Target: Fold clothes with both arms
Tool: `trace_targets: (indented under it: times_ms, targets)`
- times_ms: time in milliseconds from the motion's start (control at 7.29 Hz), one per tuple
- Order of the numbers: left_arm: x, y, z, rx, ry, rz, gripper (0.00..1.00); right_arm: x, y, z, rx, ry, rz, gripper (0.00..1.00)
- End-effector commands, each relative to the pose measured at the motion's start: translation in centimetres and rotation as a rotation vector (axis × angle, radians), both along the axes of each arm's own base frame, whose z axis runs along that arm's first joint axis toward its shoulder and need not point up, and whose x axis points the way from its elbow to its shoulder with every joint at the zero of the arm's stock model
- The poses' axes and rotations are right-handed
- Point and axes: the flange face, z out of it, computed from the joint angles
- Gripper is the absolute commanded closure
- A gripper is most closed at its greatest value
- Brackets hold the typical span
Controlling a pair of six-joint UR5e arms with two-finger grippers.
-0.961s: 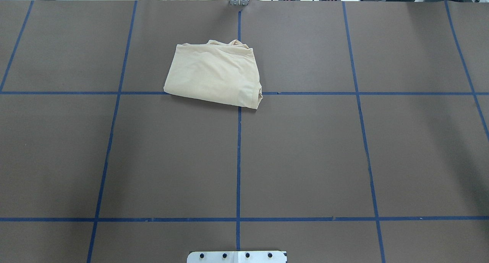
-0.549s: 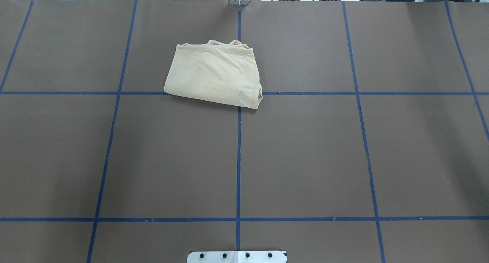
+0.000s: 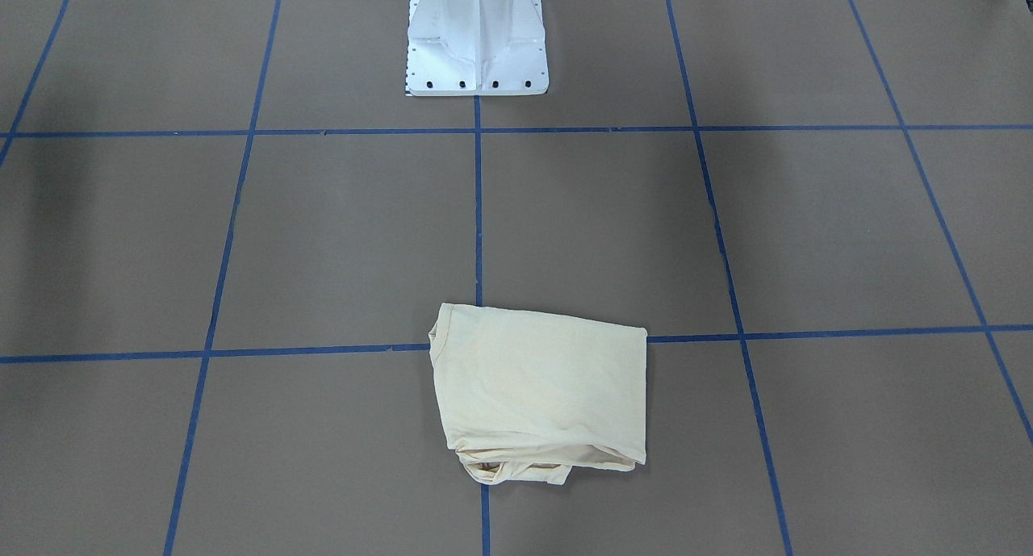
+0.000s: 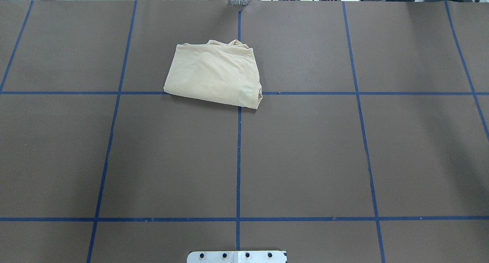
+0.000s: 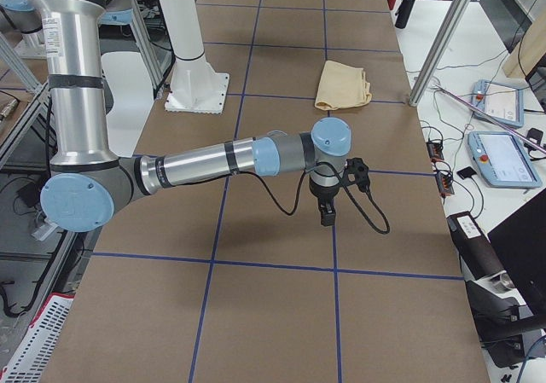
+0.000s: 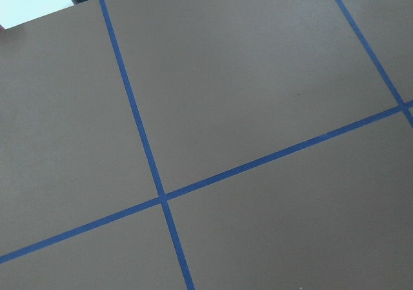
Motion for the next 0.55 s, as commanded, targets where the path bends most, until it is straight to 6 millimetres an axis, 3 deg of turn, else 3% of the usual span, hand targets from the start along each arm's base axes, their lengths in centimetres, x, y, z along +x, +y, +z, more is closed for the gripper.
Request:
trace_targets:
  times_ms: [0, 412]
  targets:
    - [0.05, 0.0, -0.27, 0.008, 0.0, 0.0, 0.0, -0.11, -0.13, -0.13, 0.002, -0.001, -0.002, 0.0]
    - [0.2, 0.02, -0.43, 0.012, 0.0, 0.005, 0.0, -0.76, -0.04, -0.19, -0.002, -0.006, -0.015, 0.0]
